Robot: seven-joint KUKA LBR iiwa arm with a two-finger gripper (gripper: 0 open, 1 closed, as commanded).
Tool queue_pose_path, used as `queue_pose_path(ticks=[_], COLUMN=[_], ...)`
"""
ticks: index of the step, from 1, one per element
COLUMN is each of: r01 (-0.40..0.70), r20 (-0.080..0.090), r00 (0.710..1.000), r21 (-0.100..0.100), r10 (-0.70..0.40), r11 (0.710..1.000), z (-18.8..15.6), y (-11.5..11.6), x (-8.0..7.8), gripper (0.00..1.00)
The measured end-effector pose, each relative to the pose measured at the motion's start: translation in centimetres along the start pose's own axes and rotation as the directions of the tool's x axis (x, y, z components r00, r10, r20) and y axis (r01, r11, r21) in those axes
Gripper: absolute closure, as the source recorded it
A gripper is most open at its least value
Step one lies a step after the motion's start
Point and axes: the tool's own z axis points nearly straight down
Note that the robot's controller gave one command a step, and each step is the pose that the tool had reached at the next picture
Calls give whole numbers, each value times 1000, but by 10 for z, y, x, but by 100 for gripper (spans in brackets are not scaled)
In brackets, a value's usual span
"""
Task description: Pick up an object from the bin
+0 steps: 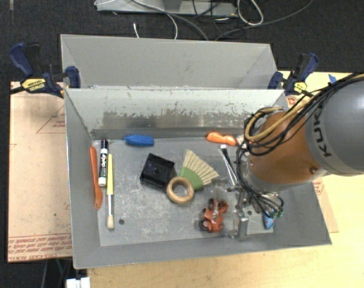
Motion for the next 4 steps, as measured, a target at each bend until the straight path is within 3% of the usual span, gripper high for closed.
queue_pose_path(ticks=[1, 2, 3, 4], r01=[135, 200, 427, 493], r20=[0, 6, 5, 9], r00=[991, 980, 904, 870], r21=[0, -1, 2, 0], r10=[-135, -200, -427, -493], r11=[991, 980, 904, 870], z=[-12, -17, 6, 12], y=[11, 48, 40, 44], x=[2, -13, -8, -8], gripper=[0, 0, 0, 100])
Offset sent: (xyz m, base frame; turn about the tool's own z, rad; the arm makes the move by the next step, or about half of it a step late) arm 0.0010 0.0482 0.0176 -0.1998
